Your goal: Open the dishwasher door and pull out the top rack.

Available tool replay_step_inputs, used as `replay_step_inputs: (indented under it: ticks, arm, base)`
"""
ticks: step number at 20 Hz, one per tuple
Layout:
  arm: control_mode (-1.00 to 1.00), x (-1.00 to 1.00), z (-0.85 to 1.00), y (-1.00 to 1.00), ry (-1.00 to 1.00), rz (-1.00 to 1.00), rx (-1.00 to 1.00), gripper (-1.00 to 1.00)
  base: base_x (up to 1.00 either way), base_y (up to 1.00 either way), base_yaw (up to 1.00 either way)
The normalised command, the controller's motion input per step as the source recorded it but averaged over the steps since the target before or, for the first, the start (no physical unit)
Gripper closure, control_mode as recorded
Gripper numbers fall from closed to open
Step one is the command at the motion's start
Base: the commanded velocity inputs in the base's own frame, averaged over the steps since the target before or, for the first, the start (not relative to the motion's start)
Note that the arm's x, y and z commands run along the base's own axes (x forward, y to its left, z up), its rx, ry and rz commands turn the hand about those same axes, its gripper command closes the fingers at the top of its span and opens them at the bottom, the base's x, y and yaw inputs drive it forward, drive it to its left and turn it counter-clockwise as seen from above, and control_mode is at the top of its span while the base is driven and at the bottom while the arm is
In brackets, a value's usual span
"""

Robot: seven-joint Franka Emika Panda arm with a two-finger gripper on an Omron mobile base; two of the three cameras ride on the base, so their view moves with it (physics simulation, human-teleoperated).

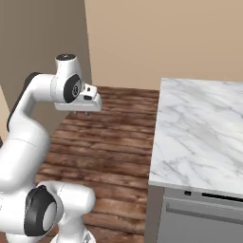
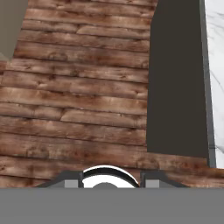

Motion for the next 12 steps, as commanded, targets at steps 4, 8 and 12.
replay_step_inputs:
  ticks: [4, 8, 12]
  arm:
    - [1.0, 0.0, 0.0, 0.0, 0.0, 0.0, 0.0, -1.0]
    - [1.0, 0.0, 0.0, 0.0, 0.0, 0.0, 0.0, -1.0]
    - [1.0, 0.0, 0.0, 0.0, 0.0, 0.0, 0.0, -1.0]
  base:
    - [-0.06, -0.03, 0.0]
    - [-0.18, -0.08, -0.32]
    - [-0.33, 0.03, -0.67]
